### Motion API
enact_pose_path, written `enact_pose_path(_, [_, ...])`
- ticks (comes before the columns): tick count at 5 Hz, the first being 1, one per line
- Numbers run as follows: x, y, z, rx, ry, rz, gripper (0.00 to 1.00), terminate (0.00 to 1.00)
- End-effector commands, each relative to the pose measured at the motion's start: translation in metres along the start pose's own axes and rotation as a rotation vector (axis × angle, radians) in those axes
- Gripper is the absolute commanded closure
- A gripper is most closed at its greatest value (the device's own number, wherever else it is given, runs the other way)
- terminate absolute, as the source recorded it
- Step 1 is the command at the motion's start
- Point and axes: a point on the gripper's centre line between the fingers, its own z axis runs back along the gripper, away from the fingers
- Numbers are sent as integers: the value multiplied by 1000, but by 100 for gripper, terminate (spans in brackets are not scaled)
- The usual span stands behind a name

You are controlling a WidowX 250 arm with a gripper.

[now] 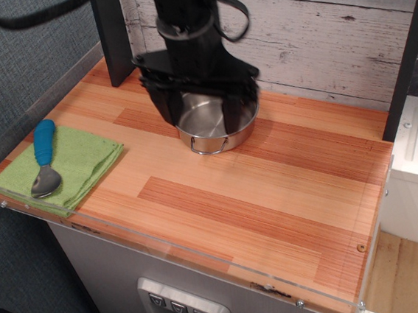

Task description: Pick up the pot and place it at the back of the table in the middle

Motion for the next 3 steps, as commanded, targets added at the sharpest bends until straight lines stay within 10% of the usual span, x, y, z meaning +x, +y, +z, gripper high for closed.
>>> enact_pose_path(1, [-45,-46,26,-29,-41,-169,0,0])
enact_pose_path(2, [-57,-58,28,-59,-32,-253,0,0])
enact_pose_path(3, [-62,-61,30,-41,0,-362,0,100])
